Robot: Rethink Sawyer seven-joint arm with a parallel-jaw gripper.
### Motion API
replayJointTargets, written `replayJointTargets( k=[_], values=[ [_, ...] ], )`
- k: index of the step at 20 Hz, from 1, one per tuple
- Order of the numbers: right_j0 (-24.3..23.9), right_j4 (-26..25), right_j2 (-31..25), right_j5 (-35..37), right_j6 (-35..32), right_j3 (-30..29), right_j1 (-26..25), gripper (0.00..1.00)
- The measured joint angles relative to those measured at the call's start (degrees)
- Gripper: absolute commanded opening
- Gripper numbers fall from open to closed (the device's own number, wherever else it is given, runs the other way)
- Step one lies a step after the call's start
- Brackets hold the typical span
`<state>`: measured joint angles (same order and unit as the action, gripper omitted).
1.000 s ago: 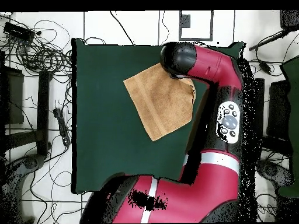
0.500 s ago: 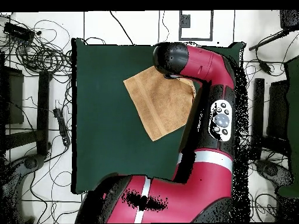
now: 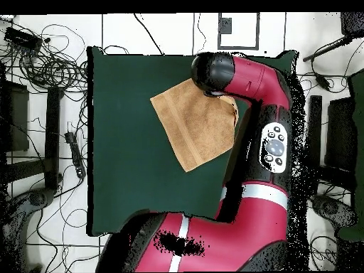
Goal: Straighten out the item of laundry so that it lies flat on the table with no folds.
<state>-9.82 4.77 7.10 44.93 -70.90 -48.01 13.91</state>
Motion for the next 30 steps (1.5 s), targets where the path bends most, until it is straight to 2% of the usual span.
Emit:
replayJointTargets(
  k=[30],
  values=[
    [0.1,0.01,-0.26,-2.21,0.0,0.07,-2.44,1.0]
  ],
)
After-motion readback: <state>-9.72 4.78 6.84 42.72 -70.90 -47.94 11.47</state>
